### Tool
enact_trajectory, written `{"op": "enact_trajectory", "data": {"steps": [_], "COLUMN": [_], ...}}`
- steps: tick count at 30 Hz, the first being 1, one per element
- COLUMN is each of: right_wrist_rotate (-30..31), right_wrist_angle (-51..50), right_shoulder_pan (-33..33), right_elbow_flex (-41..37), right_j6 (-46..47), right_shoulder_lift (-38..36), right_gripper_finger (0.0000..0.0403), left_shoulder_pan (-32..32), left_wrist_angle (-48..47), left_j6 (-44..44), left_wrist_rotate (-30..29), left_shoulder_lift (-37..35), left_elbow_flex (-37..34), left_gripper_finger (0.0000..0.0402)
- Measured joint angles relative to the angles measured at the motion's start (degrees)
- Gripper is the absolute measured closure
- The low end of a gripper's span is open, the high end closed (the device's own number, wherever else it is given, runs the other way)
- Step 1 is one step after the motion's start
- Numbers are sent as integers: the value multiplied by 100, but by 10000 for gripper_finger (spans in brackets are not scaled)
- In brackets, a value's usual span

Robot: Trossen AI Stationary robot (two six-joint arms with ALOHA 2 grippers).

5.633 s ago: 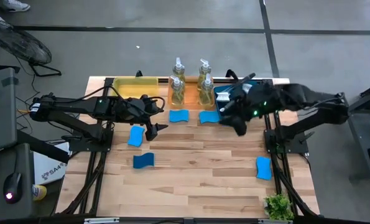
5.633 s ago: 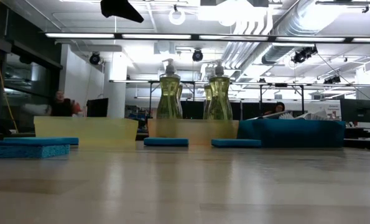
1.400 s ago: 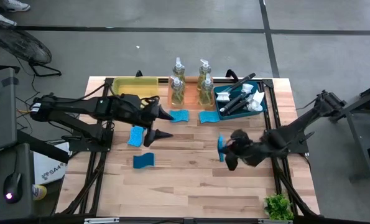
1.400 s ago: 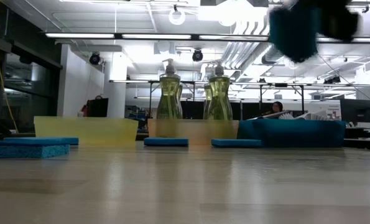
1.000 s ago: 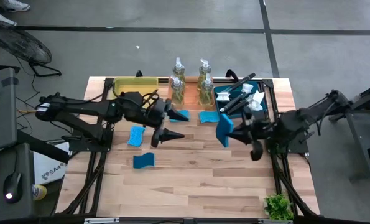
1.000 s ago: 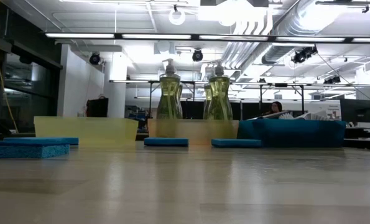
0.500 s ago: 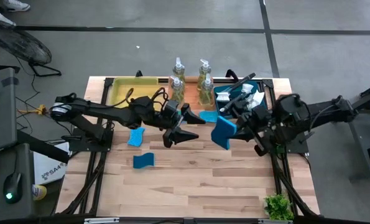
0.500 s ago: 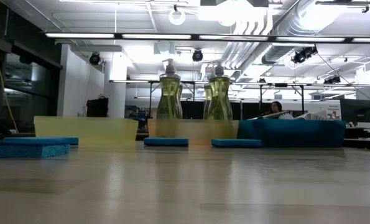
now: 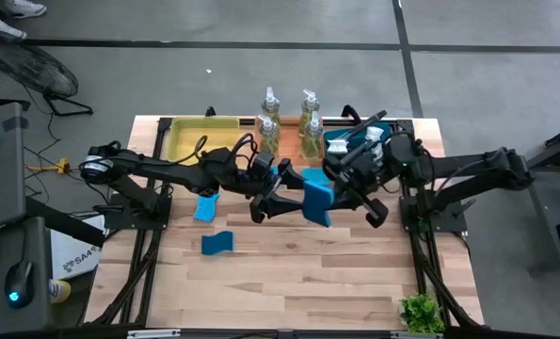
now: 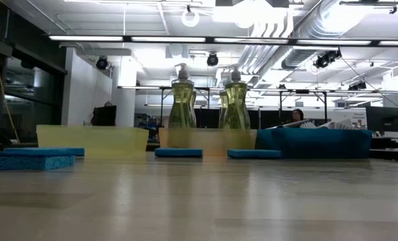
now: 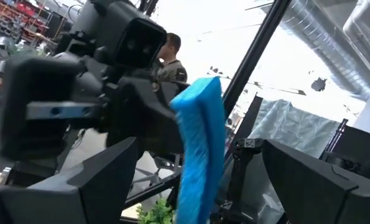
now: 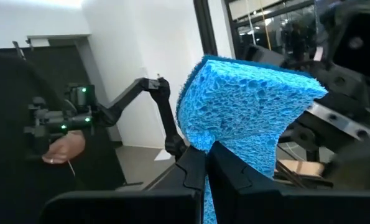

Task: Pick & Place Kitchen Sink Supplies
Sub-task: Put the blue sponge into the yellow bin

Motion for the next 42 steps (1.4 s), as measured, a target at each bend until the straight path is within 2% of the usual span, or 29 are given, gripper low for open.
{"op": "enact_trajectory", "data": {"steps": [9, 12, 25, 39, 42], "right_wrist_rotate": [-123, -138, -168, -87, -74], "right_wrist_angle": [-37, -87, -106, -127, -128], "right_shoulder_pan": [-195, -237, -258, -254, -254], "right_elbow_flex": [0, 0, 0, 0, 1], "right_j6": [134, 124, 129, 242, 287], "right_shoulder_lift": [207, 200, 200, 193, 193], "right_gripper_finger": [403, 403, 403, 400, 387], "left_shoulder_pan": [0, 0, 0, 0, 0], "left_wrist_angle": [33, 26, 7, 20, 20], "left_j6": [6, 22, 142, 378, 473], "left_wrist_rotate": [7, 7, -3, -13, -9], "left_shoulder_lift": [1, 0, -1, -1, -1], "left_elbow_flex": [0, 0, 0, 0, 0], "left_gripper_finger": [62, 74, 232, 385, 391]}}
